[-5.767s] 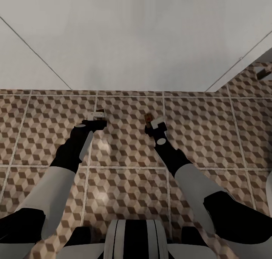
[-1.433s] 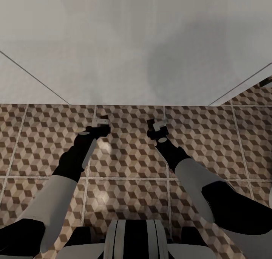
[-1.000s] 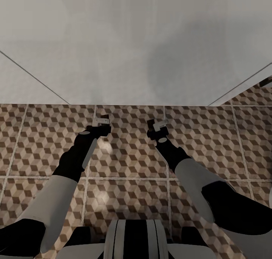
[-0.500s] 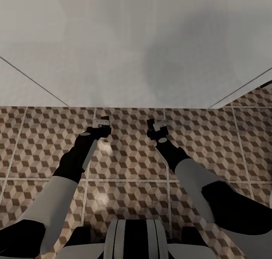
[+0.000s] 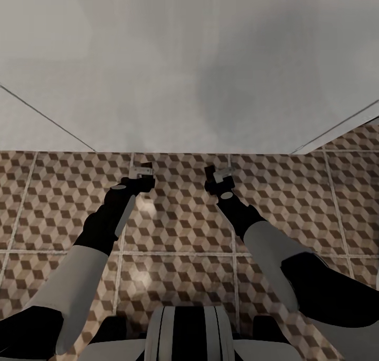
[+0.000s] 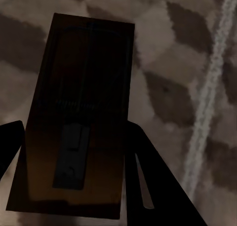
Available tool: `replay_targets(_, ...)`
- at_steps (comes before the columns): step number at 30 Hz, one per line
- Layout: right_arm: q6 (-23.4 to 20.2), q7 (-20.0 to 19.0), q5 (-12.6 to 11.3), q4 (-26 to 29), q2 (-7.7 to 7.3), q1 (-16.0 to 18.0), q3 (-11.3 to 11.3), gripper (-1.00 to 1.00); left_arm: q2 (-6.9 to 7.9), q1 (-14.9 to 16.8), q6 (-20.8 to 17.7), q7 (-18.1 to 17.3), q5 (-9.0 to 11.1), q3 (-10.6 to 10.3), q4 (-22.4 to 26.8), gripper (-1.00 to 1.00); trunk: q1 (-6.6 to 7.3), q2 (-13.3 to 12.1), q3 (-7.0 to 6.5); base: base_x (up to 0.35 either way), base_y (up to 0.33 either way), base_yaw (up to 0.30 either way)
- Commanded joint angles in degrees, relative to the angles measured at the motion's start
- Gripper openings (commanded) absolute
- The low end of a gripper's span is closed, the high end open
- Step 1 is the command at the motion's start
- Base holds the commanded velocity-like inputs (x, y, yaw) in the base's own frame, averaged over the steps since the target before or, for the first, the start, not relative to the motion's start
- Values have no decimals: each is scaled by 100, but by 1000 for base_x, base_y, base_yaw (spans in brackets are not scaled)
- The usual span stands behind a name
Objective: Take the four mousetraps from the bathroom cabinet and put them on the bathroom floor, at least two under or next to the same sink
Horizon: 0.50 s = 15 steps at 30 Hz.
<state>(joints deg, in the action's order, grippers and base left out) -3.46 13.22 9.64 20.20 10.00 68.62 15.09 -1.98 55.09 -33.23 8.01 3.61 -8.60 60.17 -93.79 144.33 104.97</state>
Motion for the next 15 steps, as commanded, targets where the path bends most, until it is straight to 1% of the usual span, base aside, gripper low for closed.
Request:
replay_targets(1,-28,22,38,2,0,2,20,-100,3,2,-26,34,35,-10,4,-100,0,1,3,39,0,0)
replay_targets(15,12,22,37,2,0,2,20,-100,-4,-25,-20,34,35,-10,-67,-100,0,1,3,5,0,0)
